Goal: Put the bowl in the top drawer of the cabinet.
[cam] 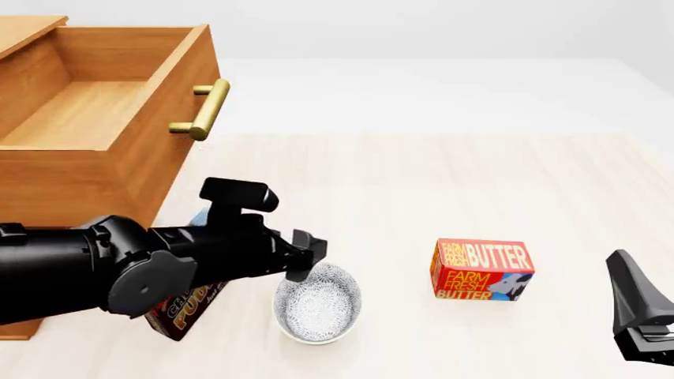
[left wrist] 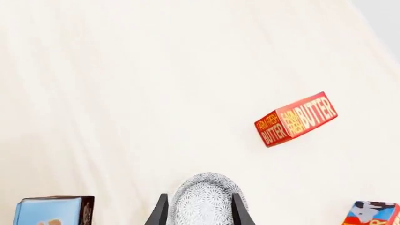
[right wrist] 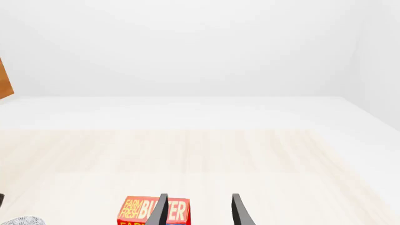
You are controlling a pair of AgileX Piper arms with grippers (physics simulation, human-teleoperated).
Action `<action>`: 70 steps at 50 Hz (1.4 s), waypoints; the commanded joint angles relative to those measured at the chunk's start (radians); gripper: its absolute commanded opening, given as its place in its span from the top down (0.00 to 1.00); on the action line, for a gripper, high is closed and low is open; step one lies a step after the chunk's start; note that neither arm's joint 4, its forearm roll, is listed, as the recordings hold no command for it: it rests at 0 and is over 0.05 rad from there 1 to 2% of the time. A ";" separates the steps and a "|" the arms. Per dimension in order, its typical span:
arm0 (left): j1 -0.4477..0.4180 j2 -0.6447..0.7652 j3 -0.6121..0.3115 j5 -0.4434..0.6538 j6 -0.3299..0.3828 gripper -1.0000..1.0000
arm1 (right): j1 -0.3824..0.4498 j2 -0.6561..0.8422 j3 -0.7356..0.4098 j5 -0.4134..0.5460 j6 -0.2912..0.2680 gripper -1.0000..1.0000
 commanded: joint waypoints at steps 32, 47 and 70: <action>0.040 0.163 0.015 -0.102 -0.037 0.00 | 0.000 -0.001 0.000 0.000 0.000 0.00; 0.025 0.215 0.025 -0.132 -0.070 0.00 | 0.000 -0.001 0.000 0.000 0.000 0.00; 0.007 0.268 0.033 -0.159 -0.095 0.00 | 0.000 -0.001 0.000 0.000 0.000 0.00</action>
